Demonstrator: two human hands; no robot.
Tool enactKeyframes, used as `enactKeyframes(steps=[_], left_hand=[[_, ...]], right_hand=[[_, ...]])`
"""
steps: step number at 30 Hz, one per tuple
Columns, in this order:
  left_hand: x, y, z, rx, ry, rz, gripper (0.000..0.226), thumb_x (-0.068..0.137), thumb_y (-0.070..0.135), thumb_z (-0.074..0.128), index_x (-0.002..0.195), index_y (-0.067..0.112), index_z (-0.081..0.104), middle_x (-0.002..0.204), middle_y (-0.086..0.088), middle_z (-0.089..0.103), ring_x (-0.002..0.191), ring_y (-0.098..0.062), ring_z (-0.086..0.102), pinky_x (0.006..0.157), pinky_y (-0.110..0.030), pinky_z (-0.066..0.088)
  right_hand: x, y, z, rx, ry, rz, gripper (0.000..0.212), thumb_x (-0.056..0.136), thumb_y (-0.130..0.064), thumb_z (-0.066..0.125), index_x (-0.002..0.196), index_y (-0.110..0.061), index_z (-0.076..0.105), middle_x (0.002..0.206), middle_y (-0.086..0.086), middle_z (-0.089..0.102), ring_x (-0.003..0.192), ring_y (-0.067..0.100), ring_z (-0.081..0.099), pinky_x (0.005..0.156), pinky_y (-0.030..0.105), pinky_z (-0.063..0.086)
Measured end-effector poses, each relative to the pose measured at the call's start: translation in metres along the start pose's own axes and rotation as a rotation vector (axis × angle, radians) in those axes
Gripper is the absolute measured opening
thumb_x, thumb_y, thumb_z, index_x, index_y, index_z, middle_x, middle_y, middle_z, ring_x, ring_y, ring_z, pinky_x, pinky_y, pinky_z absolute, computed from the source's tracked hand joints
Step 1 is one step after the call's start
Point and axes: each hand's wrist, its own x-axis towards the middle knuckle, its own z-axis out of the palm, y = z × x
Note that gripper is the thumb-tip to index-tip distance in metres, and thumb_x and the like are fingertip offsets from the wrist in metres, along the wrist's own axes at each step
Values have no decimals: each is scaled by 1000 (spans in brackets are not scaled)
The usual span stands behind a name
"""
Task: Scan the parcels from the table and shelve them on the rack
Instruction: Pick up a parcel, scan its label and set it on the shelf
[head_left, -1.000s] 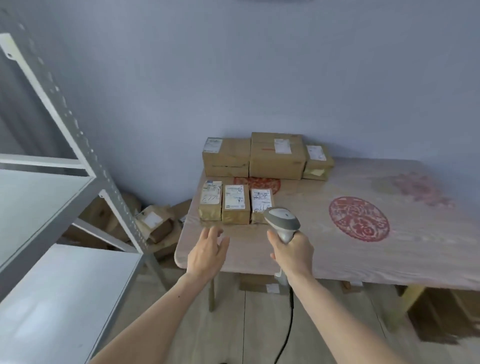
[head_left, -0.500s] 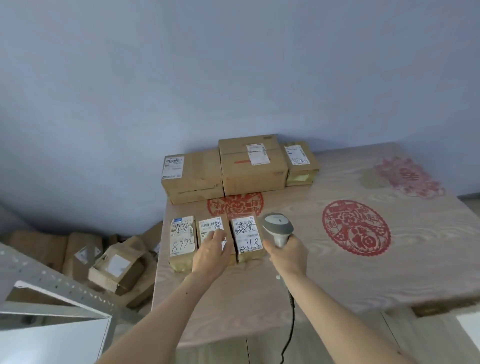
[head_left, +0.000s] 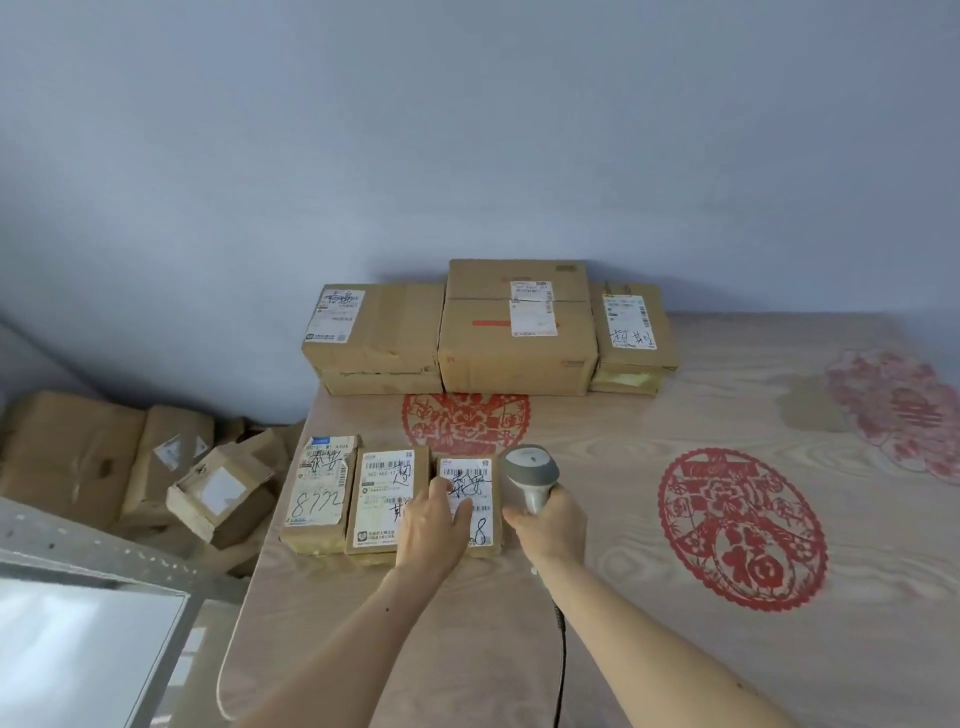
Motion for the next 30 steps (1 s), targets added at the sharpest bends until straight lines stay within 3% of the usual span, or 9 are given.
enactKeyframes(steps=[3,6,10,14,18,21,26,30], left_hand=[[0,11,9,22,42,-97,41,102,34,51,133,7,47,125,-12,63,116,-32,50,89,-38,42],[2,24,13,34,64,-184,42,102,33,51,133,5,44,127,-13,60,120,-32,46,100,-41,40],[1,37,23,51,55,-313,44,102,36,52,134,8,41,130,-14,52,122,-31,48,97,-39,44],[-5,45,33,-34,12,-439,43,103,29,52,135,5,38,133,-17,42,116,-32,56,95,-37,47],[-12,46,38,-149,23,-539,33,101,27,54,127,7,49,133,-15,43,112,-29,54,100,-38,46],[-16,50,38,-225,88,-530,35,99,27,57,128,10,46,128,-13,46,116,-30,50,101,-40,43],[-24,54,30,-475,156,-477,23,98,22,56,105,17,35,108,-9,56,101,-30,60,86,-53,54],[-36,54,18,-743,149,-447,25,100,20,53,111,17,31,112,-12,57,98,-28,67,77,-51,61]], right_hand=[[19,2,-3,-41,-66,-13,27,76,-23,80,95,-12,64,84,0,64,75,21,58,65,27,42],[30,3,-2,-46,-133,-22,23,80,-23,79,94,-13,63,82,0,63,70,21,58,57,27,39],[40,10,3,-85,-193,-44,26,79,-29,81,93,-15,63,83,1,67,84,30,69,66,31,48],[48,14,0,-113,-239,-22,28,80,-28,80,94,-15,61,87,5,68,90,32,69,67,30,43],[52,16,-4,-148,-255,-19,31,77,-28,82,95,-16,60,97,10,73,94,33,69,69,29,42],[56,17,-9,-132,-267,-9,33,75,-25,85,97,-11,64,97,11,73,91,31,70,68,28,42],[55,15,-18,-60,-272,-27,29,73,-21,87,90,-11,67,84,6,70,75,23,65,67,28,45],[47,14,-24,0,-262,-46,27,71,-20,88,81,-17,63,77,1,69,71,22,66,67,29,50]])
